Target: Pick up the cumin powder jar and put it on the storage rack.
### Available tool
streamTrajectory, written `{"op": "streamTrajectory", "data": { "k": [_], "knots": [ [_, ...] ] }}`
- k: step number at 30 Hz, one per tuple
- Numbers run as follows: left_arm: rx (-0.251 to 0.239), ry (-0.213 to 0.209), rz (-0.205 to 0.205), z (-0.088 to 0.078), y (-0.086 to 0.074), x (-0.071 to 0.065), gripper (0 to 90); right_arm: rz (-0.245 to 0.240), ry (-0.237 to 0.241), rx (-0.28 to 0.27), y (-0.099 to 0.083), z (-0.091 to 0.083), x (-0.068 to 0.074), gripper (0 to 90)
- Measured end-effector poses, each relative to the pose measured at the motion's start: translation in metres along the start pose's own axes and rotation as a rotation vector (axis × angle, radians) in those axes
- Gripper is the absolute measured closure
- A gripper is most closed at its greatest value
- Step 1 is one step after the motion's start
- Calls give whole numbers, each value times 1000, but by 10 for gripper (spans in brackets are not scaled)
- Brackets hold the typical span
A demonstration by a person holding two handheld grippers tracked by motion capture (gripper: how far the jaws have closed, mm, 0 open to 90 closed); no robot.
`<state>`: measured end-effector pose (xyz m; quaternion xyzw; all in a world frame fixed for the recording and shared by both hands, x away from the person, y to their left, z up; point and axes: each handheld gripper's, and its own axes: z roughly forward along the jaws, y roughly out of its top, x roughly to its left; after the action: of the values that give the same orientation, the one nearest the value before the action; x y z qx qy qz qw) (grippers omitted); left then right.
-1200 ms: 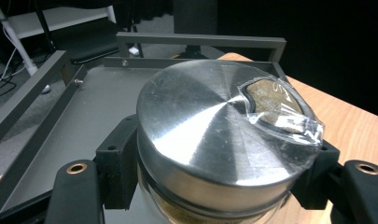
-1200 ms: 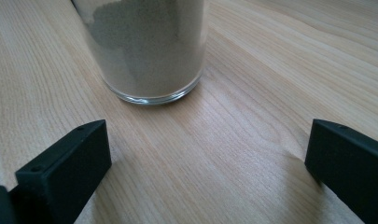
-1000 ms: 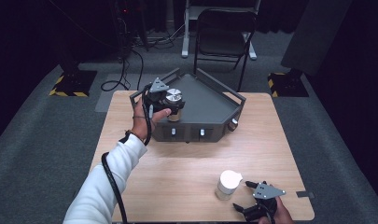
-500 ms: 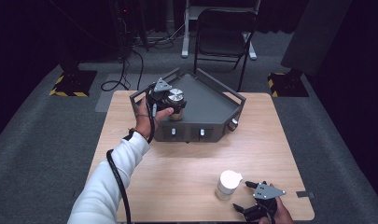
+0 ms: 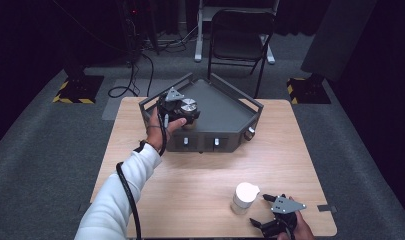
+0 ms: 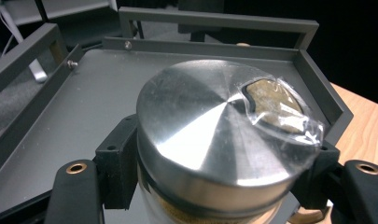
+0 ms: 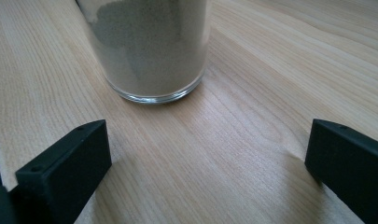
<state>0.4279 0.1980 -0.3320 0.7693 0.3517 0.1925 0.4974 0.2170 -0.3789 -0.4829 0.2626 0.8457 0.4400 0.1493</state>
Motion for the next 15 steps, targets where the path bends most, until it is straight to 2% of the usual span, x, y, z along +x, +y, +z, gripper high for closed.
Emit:
{"op": "streamTrajectory", "data": {
  "k": [3, 6, 9, 10, 12, 15],
  "knots": [
    [-7, -3, 5, 1, -2, 0, 310, 0, 0, 0, 0, 0, 0, 0],
    [-11, -8, -10, 2, -5, 1, 302, 1, 0, 0, 0, 0, 0, 0],
    [1, 24, 3, 4, -5, -4, 243, 1, 0, 0, 0, 0, 0, 0],
    [4, 18, -1, 4, -5, -2, 211, 1, 0, 0, 0, 0, 0, 0],
    [2, 24, -1, 4, -7, -3, 204, 2, 0, 0, 0, 0, 0, 0],
    [1, 22, -19, 4, -7, -3, 113, 1, -1, 0, 0, 0, 0, 0]
  ]
}}
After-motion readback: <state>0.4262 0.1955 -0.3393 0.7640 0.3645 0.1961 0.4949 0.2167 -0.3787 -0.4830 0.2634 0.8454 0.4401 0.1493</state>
